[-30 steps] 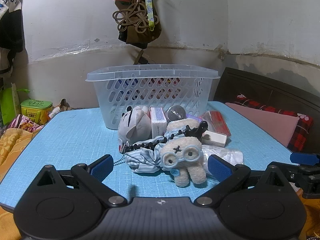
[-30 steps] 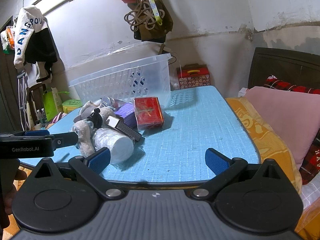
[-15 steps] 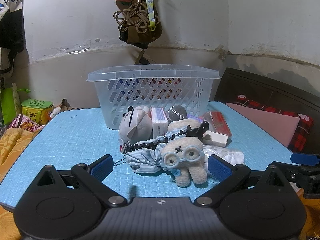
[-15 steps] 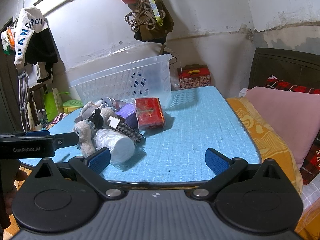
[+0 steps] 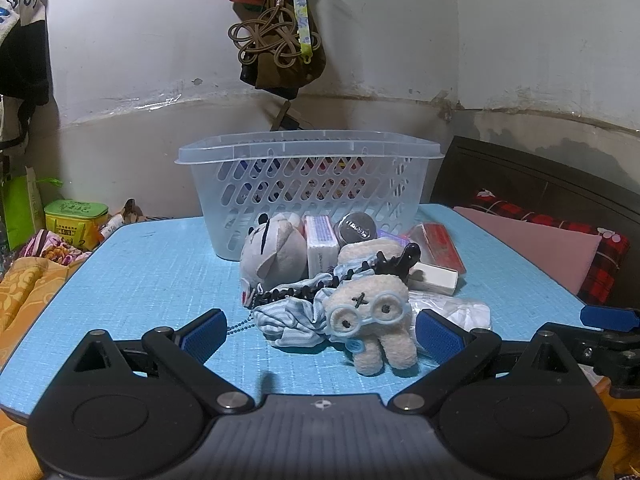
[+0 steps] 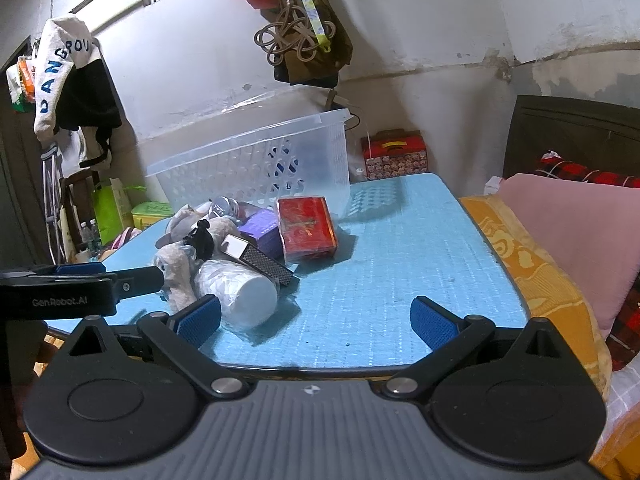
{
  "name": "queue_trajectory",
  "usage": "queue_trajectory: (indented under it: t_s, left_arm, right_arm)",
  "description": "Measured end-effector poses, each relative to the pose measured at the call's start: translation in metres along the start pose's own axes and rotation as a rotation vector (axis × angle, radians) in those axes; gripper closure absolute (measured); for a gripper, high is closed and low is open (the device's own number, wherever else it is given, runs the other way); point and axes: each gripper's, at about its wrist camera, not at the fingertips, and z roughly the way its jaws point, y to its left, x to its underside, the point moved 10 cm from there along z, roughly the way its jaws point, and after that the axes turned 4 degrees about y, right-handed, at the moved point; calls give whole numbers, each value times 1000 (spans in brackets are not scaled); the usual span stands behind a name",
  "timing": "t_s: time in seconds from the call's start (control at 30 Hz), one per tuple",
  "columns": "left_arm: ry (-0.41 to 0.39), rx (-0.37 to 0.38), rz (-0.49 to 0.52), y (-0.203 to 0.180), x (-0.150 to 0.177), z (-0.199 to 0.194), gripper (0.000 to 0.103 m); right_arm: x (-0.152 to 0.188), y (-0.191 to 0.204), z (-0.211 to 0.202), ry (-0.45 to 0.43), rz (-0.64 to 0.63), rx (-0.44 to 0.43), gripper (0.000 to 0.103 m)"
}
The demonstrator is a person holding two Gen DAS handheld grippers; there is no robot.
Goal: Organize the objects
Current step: 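Grasp the rim of the clear plastic basket with the left gripper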
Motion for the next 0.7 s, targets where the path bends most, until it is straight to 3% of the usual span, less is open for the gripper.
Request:
queue_trajectory:
  t_s: [0.17, 0.37, 0.47, 0.63, 0.7]
  left_arm:
    - [-27, -1, -8, 6, -6, -5, 1]
    - [-143, -2, -22, 31, -35, -20, 1]
    - [-181, -75, 10, 57, -63, -16, 9]
    - [-169, -106, 9, 106, -125, 19, 26]
    - [-159, -133, 10, 120, -146, 38, 41]
  right_arm:
    - [-2, 0, 0, -15, -3, 1, 0]
    - [-10, -3, 0, -77, -16, 22, 3]
    - [-14, -6, 4, -77, -11, 33, 4]
    - [-19, -7, 9, -76, 1, 18, 4]
    - [-21, -6, 11, -73, 6, 0, 4]
